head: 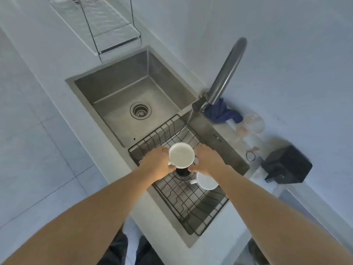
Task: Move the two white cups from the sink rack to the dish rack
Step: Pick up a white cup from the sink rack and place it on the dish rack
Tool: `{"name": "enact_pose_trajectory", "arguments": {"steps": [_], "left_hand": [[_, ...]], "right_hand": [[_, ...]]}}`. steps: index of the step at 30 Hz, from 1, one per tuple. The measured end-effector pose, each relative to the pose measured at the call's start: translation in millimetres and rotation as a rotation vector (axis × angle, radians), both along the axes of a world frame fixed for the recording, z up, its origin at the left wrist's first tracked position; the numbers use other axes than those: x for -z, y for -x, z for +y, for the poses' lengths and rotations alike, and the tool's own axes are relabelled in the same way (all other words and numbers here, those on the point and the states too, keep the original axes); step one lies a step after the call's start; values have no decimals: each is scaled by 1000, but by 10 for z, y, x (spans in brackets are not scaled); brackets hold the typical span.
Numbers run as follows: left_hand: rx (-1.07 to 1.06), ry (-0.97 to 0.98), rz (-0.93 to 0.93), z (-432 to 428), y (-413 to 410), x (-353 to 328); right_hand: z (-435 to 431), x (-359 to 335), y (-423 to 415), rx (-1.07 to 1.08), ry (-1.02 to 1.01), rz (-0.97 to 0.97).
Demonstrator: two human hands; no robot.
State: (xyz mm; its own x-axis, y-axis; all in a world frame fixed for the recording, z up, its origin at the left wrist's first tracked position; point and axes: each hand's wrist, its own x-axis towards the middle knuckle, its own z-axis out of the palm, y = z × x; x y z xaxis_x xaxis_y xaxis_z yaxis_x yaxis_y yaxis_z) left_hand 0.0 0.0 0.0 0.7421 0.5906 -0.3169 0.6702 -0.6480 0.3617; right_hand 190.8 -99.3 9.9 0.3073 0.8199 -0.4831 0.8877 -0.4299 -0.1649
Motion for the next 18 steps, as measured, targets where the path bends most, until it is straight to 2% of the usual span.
{"name": "enact_pose_trajectory", "arguments": {"steps": [5, 18], "left_hand": [[-37, 63, 50, 54, -99, 103], [-116, 185, -44, 28, -121, 210]], "right_hand": [[95, 125, -94, 0, 12, 88], [60, 248, -121, 18, -49, 187]]}}
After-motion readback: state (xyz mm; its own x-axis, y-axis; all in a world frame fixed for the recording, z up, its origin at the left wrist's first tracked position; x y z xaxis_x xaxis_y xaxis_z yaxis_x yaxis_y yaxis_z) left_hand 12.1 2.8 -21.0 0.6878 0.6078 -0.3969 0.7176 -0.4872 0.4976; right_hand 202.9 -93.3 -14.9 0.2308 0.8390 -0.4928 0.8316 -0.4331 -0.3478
